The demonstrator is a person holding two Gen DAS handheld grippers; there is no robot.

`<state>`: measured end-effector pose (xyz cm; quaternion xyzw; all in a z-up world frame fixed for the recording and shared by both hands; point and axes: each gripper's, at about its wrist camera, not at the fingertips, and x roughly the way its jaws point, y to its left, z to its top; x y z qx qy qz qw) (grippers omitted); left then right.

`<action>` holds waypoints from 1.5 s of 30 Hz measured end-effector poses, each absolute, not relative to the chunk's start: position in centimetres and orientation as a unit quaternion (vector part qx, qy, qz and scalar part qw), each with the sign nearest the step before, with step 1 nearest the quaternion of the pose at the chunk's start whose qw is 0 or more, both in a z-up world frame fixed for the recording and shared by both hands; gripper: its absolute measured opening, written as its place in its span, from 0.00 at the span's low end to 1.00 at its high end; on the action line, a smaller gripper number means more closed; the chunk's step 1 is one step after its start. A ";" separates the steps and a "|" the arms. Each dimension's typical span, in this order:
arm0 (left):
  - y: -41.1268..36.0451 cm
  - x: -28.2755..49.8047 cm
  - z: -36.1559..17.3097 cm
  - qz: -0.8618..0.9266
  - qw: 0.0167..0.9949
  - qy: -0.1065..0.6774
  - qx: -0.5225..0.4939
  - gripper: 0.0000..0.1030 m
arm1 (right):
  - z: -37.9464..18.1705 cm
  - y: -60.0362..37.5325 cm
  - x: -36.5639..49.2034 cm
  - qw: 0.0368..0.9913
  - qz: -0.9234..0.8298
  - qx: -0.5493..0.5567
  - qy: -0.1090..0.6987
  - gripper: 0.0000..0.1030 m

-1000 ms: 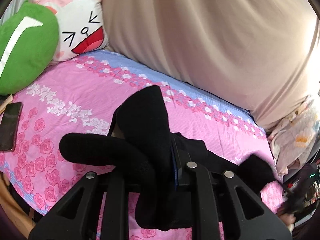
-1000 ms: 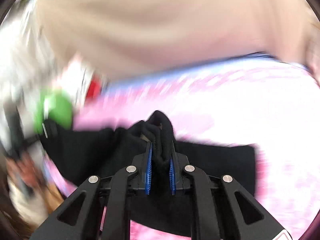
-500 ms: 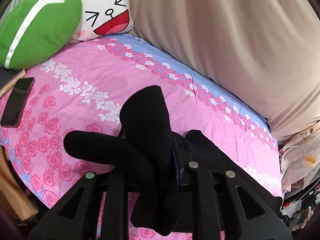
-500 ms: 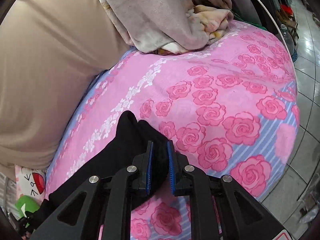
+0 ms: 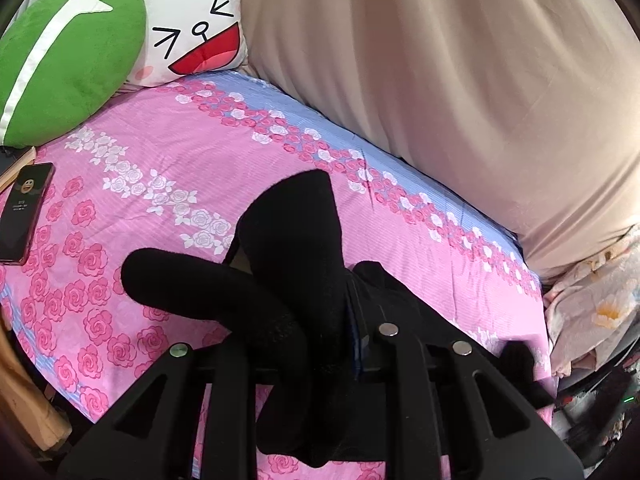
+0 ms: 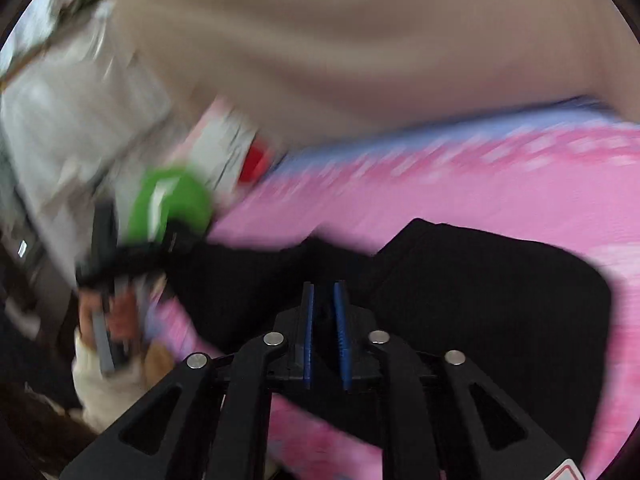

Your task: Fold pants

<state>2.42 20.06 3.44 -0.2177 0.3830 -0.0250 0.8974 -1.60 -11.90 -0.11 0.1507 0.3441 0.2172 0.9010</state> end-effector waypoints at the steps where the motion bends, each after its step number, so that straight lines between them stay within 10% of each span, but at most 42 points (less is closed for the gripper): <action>1: 20.1 2.3 3.5 -0.028 0.897 0.384 -0.216 0.21 | -2.2 -9.0 -0.3 0.889 0.229 0.124 0.377 0.14; 5: 19.9 1.7 4.0 -0.043 0.899 0.384 -0.206 0.21 | -5.9 -4.7 0.7 0.868 0.230 0.079 0.434 0.15; 9: 17.5 1.4 5.1 -0.064 0.911 0.372 -0.168 0.21 | -2.6 -11.5 -1.5 0.905 0.139 0.143 0.376 0.47; 17: 3.8 0.1 8.7 -0.230 0.912 0.334 -0.063 0.23 | 0.4 -22.0 -6.5 0.924 0.015 0.208 0.321 0.48; 28: 5.2 1.8 7.0 -0.159 0.920 0.346 -0.090 0.23 | -1.2 -11.3 3.1 0.883 0.195 -0.045 0.424 0.79; 32: 8.8 1.9 6.4 -0.122 0.924 0.345 -0.114 0.23 | -4.0 -9.6 7.5 0.837 0.221 -0.082 0.493 0.77; 35: 11.5 1.5 7.3 -0.097 0.934 0.322 -0.123 0.22 | -5.0 -9.1 8.6 0.814 0.241 -0.093 0.520 0.23; 41: 14.9 1.5 7.5 -0.063 0.941 0.307 -0.128 0.22 | 4.1 -11.4 3.9 0.839 0.357 -0.057 0.406 0.18; 43: 15.2 2.3 6.3 -0.060 0.935 0.324 -0.133 0.22 | 5.7 -12.8 3.7 0.856 0.354 -0.043 0.375 0.32; 45: 15.0 3.1 5.2 -0.065 0.926 0.342 -0.145 0.22 | 3.3 -12.5 4.9 0.855 0.315 -0.079 0.403 0.77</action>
